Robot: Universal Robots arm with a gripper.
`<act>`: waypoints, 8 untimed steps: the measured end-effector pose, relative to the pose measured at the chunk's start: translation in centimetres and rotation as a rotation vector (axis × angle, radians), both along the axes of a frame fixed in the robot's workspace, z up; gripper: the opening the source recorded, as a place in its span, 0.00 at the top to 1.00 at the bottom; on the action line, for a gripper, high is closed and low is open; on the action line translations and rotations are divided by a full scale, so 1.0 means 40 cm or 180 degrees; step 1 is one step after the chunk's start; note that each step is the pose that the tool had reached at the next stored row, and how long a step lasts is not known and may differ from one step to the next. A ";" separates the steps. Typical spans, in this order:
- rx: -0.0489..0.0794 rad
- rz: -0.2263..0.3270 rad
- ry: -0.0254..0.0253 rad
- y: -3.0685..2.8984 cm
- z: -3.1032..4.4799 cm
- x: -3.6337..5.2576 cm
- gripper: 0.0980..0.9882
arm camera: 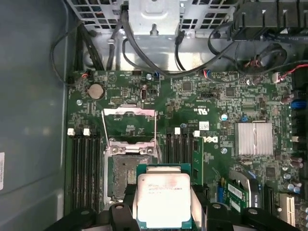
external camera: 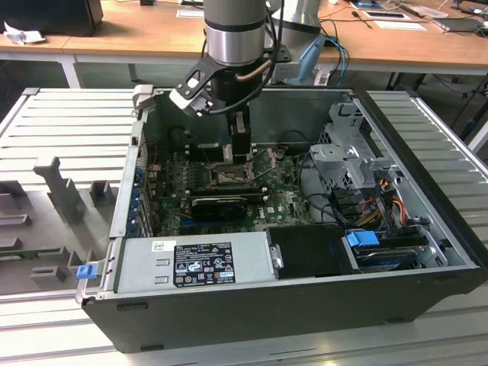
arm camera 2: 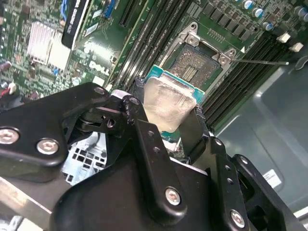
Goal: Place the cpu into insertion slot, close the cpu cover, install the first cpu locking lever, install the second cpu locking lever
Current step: 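Place the cpu into insertion slot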
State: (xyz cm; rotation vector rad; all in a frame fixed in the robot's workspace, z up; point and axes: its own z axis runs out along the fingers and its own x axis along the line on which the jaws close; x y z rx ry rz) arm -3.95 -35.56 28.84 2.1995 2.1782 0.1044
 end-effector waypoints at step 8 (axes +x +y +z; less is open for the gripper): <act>-0.0001 -0.0013 0.0009 0.023 -0.061 0.000 0.52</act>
